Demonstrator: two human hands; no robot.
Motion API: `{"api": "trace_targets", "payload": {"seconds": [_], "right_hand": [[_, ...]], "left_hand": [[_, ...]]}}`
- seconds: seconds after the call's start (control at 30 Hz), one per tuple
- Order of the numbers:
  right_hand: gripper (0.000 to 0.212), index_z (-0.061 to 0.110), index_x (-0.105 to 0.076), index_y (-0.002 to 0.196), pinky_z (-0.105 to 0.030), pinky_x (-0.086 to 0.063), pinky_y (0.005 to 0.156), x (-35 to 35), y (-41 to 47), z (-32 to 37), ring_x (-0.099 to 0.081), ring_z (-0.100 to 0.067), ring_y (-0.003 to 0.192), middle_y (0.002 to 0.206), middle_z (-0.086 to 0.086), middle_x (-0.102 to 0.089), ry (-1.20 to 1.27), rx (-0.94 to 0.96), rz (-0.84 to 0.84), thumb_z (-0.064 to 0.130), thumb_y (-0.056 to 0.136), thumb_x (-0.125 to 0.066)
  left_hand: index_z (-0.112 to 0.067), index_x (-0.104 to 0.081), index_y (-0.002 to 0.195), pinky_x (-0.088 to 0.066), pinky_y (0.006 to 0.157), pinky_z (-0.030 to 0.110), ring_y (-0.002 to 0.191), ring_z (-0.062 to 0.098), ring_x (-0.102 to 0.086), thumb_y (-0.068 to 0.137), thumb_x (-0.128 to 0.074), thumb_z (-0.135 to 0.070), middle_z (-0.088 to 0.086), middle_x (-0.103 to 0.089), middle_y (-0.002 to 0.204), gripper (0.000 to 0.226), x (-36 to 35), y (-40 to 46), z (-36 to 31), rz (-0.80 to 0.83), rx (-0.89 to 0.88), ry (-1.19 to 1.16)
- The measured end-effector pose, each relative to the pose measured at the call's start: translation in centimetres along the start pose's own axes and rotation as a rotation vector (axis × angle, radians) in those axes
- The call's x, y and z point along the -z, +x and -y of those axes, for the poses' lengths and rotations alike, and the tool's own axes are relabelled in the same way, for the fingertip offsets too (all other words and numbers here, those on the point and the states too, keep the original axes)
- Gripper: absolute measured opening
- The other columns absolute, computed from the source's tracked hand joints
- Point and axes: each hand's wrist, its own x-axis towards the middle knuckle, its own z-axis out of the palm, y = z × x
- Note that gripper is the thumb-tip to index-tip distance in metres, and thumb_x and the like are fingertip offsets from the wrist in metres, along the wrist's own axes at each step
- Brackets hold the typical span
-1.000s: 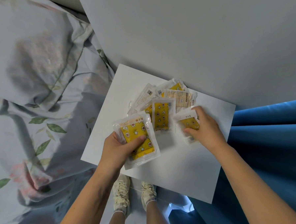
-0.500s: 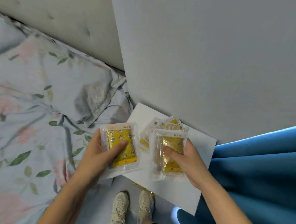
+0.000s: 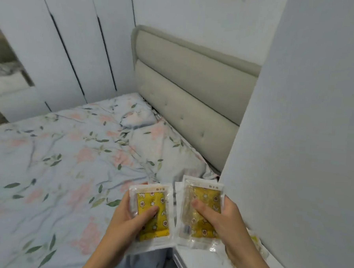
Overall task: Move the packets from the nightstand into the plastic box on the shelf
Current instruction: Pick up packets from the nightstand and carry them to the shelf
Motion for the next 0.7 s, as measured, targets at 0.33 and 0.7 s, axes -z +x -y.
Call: {"api": "trace_targets", "payload": {"seconds": [0.33, 0.7], "right_hand": [[0.065, 0.017, -0.067, 0.108, -0.033, -0.061, 0.069, -20.6, -6.4, 1.8, -0.075, -0.02, 0.087, 0.095, -0.001, -0.077, -0.097, 0.092, 0.369, 0.045, 0.052, -0.086], [0.055, 0.026, -0.065, 0.104, -0.025, -0.059, 0.063, -42.6, -20.6, -3.6, -0.073, -0.01, 0.08, 0.086, 0.009, -0.075, -0.186, 0.044, 0.778, 0.04, 0.055, -0.084]], "left_hand": [[-0.028, -0.065, 0.105, -0.059, 0.059, 0.033, 0.078, 0.023, -0.075, 0.062, -0.08, -0.023, 0.005, -0.077, 0.09, 0.046, 20.2, -16.5, -5.1, -0.493, -0.169, -0.029], [-0.022, -0.061, 0.108, -0.06, 0.064, 0.033, 0.083, 0.025, -0.075, 0.067, -0.075, -0.032, 0.006, -0.077, 0.096, 0.045, 35.9, -40.0, -3.3, -0.938, -0.25, -0.12]]}}
